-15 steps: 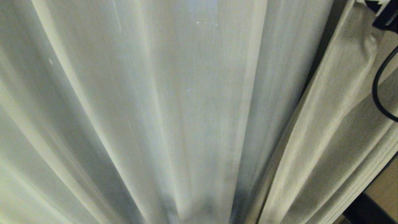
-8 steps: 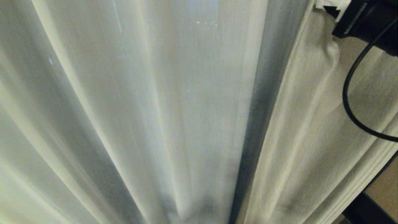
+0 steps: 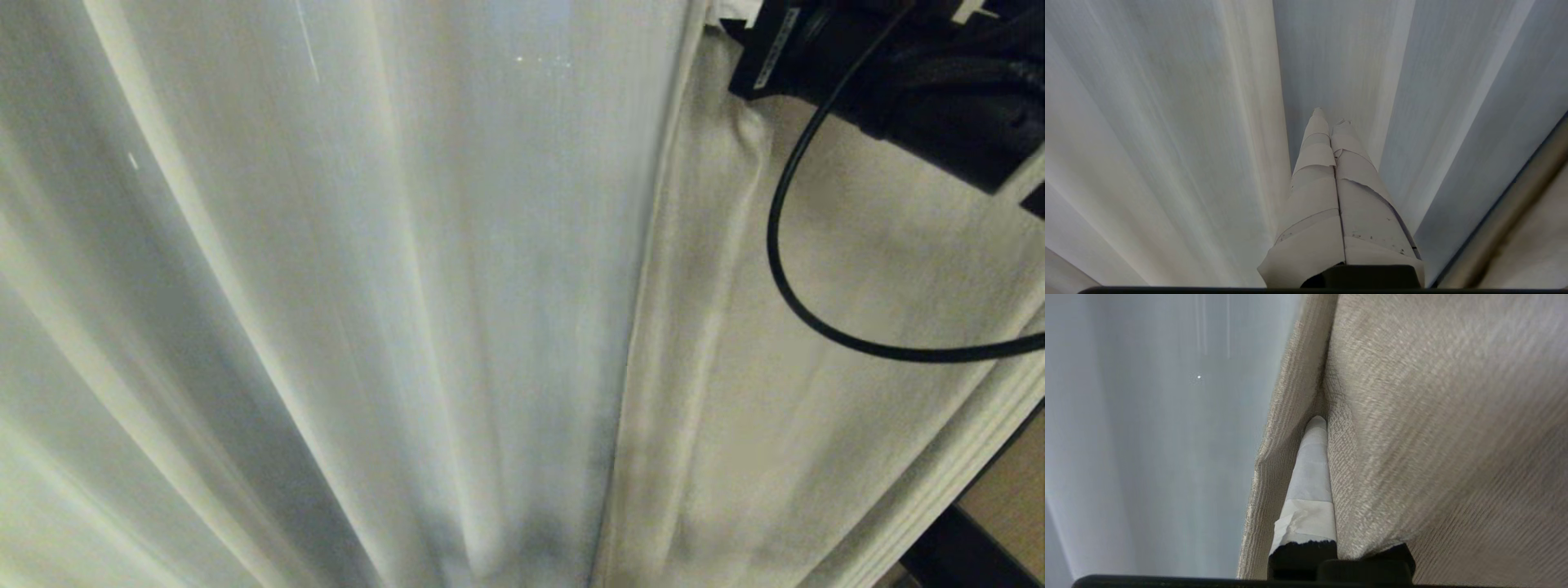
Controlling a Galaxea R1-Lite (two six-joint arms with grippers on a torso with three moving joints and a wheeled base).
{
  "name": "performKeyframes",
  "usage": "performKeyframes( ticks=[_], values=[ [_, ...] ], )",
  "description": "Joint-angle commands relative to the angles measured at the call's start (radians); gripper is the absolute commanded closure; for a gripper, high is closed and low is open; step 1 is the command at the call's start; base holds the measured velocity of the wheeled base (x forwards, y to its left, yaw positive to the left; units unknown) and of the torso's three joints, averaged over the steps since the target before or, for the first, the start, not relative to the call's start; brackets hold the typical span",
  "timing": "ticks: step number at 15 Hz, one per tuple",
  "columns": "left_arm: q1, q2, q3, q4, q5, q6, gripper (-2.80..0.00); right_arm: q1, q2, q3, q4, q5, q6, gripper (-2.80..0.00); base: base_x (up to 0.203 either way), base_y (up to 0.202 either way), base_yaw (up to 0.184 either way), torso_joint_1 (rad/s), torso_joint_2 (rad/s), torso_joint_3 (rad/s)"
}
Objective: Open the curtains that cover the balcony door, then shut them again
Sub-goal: Close the outer curtains on both sides
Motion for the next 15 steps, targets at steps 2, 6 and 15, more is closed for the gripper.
performKeyframes(
  ticks=[2, 6, 15],
  values=[
    [0.0, 0.0, 0.0, -0.001, 0.0, 0.0, 0.0, 0.074, 0.067, -0.045, -0.003, -0.056, -0.012, 0.0, 0.0, 0.0, 0.0, 0.0, 0.0, 0.0],
    [0.0, 0.0, 0.0, -0.001, 0.0, 0.0, 0.0, 0.142, 0.122, -0.117, 0.003, -0.089, -0.017, 0.0, 0.0, 0.0, 0.0, 0.0, 0.0, 0.0],
    [0.0, 0.0, 0.0, -0.001, 0.0, 0.0, 0.0, 0.227, 0.214, -0.192, 0.005, -0.1, -0.08, 0.0, 0.0, 0.0, 0.0, 0.0, 0.0, 0.0]
  ],
)
